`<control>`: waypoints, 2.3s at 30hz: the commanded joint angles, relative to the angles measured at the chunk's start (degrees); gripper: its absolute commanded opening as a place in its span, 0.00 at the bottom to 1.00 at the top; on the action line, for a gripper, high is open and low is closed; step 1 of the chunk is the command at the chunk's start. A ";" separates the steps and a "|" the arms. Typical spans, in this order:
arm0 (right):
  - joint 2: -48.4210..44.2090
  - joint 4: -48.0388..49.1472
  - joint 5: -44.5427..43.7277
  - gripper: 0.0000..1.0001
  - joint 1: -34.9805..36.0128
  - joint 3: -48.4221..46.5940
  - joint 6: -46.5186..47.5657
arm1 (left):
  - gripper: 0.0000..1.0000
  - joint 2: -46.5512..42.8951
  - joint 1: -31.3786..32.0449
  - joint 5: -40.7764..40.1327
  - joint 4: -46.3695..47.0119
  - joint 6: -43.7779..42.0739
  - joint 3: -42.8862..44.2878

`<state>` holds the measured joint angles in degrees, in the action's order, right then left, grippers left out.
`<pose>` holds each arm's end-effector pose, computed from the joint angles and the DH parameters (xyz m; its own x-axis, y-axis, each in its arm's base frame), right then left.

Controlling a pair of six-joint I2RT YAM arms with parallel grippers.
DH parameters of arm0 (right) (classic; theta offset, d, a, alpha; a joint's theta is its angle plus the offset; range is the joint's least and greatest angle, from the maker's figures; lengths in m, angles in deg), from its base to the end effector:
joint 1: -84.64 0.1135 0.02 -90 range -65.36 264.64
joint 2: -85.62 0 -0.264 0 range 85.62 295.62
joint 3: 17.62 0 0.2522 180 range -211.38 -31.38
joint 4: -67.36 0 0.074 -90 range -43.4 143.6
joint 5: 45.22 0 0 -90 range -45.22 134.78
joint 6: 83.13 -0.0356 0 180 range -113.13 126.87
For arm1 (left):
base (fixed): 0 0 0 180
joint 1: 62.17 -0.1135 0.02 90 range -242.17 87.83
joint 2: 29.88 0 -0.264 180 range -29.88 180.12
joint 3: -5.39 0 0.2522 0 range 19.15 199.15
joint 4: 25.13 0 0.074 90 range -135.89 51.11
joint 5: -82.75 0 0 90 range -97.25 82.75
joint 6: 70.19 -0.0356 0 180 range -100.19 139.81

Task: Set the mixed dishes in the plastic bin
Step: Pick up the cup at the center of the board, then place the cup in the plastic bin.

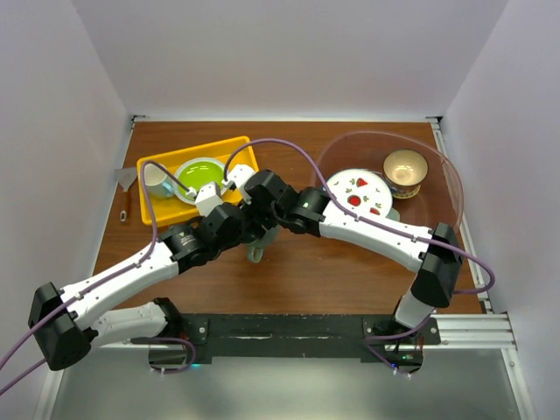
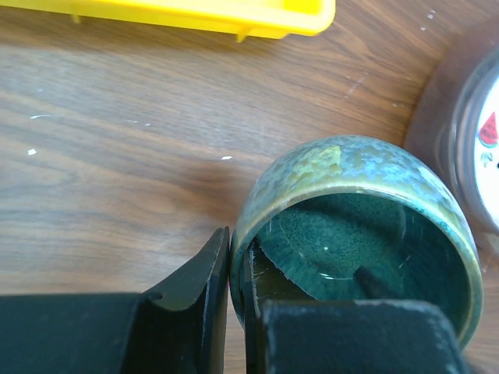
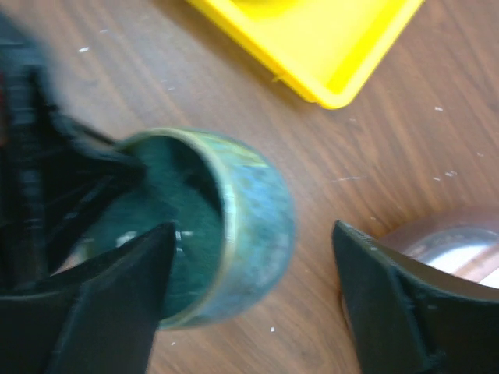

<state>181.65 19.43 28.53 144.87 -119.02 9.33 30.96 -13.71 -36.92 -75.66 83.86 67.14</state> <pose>0.1966 0.3236 0.3265 -0.3041 -0.6147 -0.7278 -0.7447 0.6298 -0.2207 0.1535 -0.1466 0.2681 -0.6146 -0.4844 -0.6226 -0.2627 0.8699 -0.4175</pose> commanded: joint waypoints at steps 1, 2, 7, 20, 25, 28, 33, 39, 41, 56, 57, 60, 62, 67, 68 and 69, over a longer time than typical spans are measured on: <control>0.21 2.89 -6.86 0.72 -0.29 0.01 -1.76 | 0.00 -2.04 0.66 -4.69 3.73 4.94 5.01; 0.39 3.06 -6.86 0.62 -0.29 -0.08 -1.58 | 0.00 -2.21 0.66 -4.96 3.55 5.12 4.92; 0.83 3.24 -6.25 0.28 -0.29 0.01 -0.44 | 0.00 -3.00 0.66 -5.13 3.55 5.38 4.84; 0.83 1.48 2.97 0.00 -0.81 1.33 1.06 | 0.12 -6.96 0.66 -0.48 9.52 2.22 1.59; 0.48 0.42 9.82 0.00 -4.15 1.33 -0.52 | 0.22 -8.37 0.66 1.45 11.28 1.69 0.00; -0.14 0.16 14.57 0.00 -5.99 2.03 -0.88 | 0.29 -9.51 0.66 2.77 13.30 0.38 -1.31; -1.72 0.51 20.10 0.00 -8.45 3.35 -1.49 | 0.43 -11.44 0.66 4.44 15.76 -2.17 -2.90; -3.30 1.21 25.82 0.00 -11.18 4.84 -2.02 | 0.65 -13.81 0.66 6.99 19.02 -5.94 -4.48; -4.18 1.48 26.53 0.00 -11.71 5.28 -2.02 | 0.71 -14.52 0.66 8.48 21.03 -8.49 -5.18; -10.33 1.13 37.16 0.00 -18.12 7.48 -0.53 | 1.00 -21.90 0.58 14.55 25.79 -29.05 -3.61; -10.86 1.04 37.52 0.00 -18.39 7.48 -0.09 | 1.00 -22.08 0.58 14.21 25.00 -29.94 -3.08; -12.17 0.60 39.44 0.00 -19.53 7.57 0.88 | 1.00 -22.78 0.58 12.98 23.25 -33.28 -0.97; -12.62 0.08 40.42 0.00 -20.32 7.57 1.58 | 1.00 -23.31 0.58 12.53 22.71 -35.74 0.26; -14.20 -0.98 42.97 0.00 -22.25 7.22 3.34 | 1.00 -23.84 0.58 10.51 20.43 -40.66 3.16; -14.46 -1.33 43.49 0.00 -23.13 7.22 3.60 | 1.00 -23.84 0.58 10.08 20.08 -41.37 3.51; -14.64 -1.42 43.93 0.00 -23.48 7.13 4.04 | 1.00 -23.92 0.58 9.03 19.12 -41.98 4.30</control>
<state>171.01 16.04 66.08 123.23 -110.41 12.54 7.55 -13.27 -24.66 -54.88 48.04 67.55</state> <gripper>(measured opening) 0.103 0.997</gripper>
